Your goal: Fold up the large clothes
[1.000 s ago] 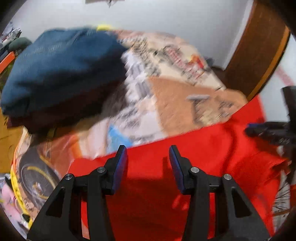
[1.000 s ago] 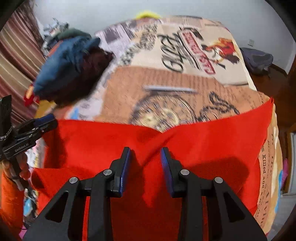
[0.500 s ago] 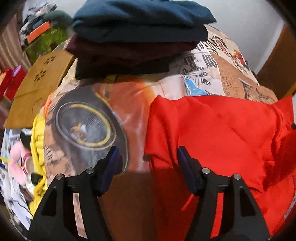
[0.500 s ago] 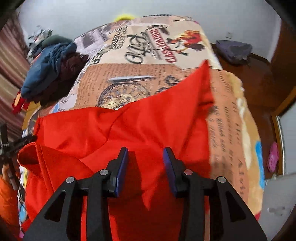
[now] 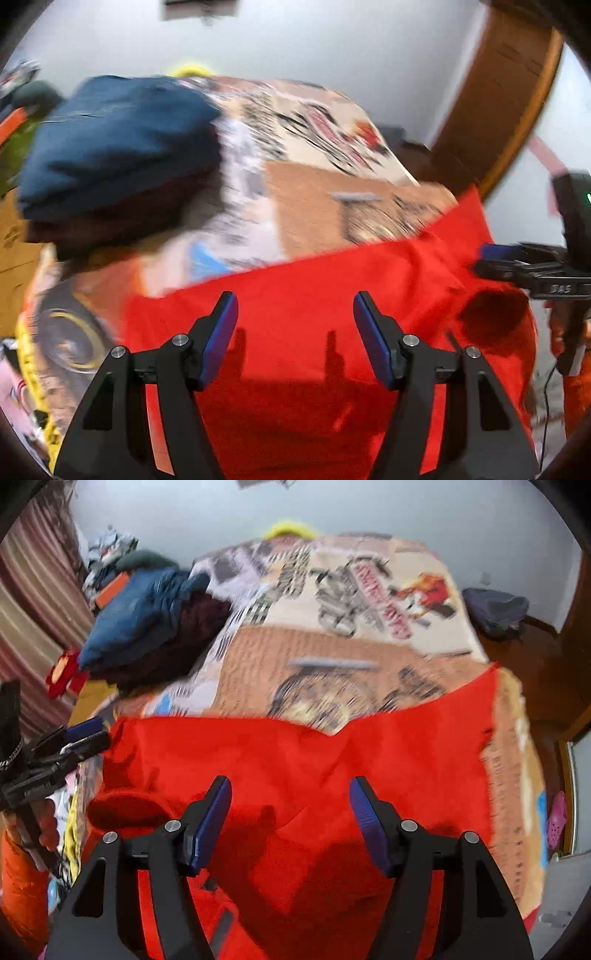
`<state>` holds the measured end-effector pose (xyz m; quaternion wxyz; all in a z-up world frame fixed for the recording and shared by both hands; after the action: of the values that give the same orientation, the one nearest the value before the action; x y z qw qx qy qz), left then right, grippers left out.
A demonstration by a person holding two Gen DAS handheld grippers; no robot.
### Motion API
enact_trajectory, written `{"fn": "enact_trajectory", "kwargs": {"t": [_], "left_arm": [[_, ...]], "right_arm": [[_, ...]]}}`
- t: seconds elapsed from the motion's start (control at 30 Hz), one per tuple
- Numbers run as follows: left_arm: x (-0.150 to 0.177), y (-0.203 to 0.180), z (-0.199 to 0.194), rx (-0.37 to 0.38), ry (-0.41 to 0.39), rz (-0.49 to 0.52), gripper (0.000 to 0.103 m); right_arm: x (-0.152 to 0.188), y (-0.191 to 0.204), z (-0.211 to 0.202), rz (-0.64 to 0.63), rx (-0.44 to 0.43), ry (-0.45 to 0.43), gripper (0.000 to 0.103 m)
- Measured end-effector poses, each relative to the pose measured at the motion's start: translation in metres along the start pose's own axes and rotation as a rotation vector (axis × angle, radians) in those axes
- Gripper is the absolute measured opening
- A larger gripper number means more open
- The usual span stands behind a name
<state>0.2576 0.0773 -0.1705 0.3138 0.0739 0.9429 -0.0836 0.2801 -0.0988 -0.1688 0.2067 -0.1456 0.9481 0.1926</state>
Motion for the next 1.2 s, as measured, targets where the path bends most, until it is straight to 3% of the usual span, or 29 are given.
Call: {"fn": "enact_trajectory", "kwargs": {"t": [0.1, 0.17, 0.3, 0.37, 0.43, 0.57, 0.73, 0.87, 0.97, 1.1, 1.2], "left_arm": [[0.011, -0.032, 0.014, 0.046, 0.039, 0.079, 0.064], [0.023, -0.052, 0.018, 0.063, 0.063, 0.135, 0.064], [0.05, -0.074, 0.023, 0.017, 0.113, 0.212, 0.064], [0.061, -0.075, 0.022, 0.004, 0.12, 0.207, 0.064], [0.068, -0.071, 0.017, 0.047, 0.127, 0.16, 0.064], [0.079, -0.059, -0.003, 0.063, 0.129, 0.136, 0.064], [0.077, -0.034, -0.035, -0.02, 0.082, 0.082, 0.065], [0.063, -0.001, -0.053, -0.135, 0.018, 0.011, 0.067], [0.056, 0.034, -0.06, -0.169, -0.01, -0.089, 0.073], [0.058, 0.08, -0.056, -0.199, 0.001, -0.253, 0.073], [0.071, 0.107, -0.049, -0.221, 0.003, -0.381, 0.074]], "right_arm": [[0.019, 0.005, 0.014, -0.017, -0.007, 0.052, 0.063], [0.034, 0.007, 0.018, -0.068, 0.034, 0.062, 0.063], [0.057, 0.015, 0.008, -0.203, 0.116, 0.014, 0.063], [0.066, 0.019, 0.002, -0.253, 0.157, 0.001, 0.068], [0.072, 0.022, -0.002, -0.28, 0.177, -0.007, 0.076], [0.081, 0.025, -0.009, -0.342, 0.219, -0.024, 0.077], [0.082, 0.024, -0.021, -0.328, 0.205, -0.017, 0.077], [0.067, 0.014, -0.039, -0.233, 0.134, -0.044, 0.077], [0.05, 0.0, -0.054, -0.152, 0.102, -0.086, 0.077], [0.029, -0.028, -0.067, -0.047, 0.105, -0.142, 0.077], [0.015, -0.058, -0.065, 0.027, 0.161, -0.154, 0.077]]}}
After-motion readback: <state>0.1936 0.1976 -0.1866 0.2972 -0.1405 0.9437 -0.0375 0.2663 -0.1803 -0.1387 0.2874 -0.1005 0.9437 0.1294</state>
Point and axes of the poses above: each gripper's, at about its wrist camera, not at the fingertips, and z roughly the way its jaws point, y to its left, x to its underside, the point moved 2 cm from there along z, roughly the way its jaws point, and after that the axes turned 8 degrees about z, right-handed, at the moved point
